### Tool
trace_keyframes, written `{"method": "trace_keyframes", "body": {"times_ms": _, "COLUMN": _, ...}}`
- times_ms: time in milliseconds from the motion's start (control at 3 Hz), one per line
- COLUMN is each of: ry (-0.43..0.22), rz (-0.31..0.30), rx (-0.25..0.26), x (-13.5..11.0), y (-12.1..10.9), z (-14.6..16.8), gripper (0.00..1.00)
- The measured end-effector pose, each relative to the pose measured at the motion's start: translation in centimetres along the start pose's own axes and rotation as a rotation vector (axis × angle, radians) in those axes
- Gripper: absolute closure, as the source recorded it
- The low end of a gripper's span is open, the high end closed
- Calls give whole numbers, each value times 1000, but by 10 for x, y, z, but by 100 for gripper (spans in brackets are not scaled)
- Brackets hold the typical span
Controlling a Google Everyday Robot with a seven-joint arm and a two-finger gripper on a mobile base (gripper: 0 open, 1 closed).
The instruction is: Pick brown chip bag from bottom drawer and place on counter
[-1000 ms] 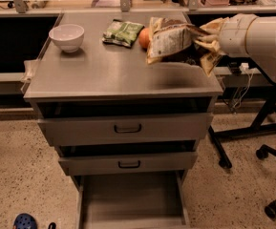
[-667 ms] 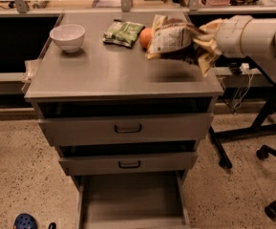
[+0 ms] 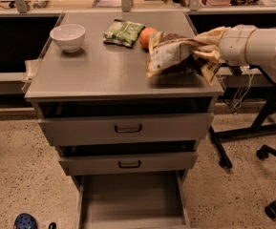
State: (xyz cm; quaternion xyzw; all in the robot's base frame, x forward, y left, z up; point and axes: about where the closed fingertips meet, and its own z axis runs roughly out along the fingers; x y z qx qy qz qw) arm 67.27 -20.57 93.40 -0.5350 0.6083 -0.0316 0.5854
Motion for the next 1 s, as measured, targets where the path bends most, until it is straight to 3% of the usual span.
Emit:
{"method": "trace_keyframes", "body": {"times_ms": 333, "ry": 0, "rz": 0, "rx": 0, "x": 0, "y": 0, "z": 0, "gripper": 4}}
{"method": "trace_keyframes", "body": {"times_ms": 1000, "ry": 0, "rz": 0, "rx": 0, "x": 0, "y": 0, "z": 0, "gripper": 0}}
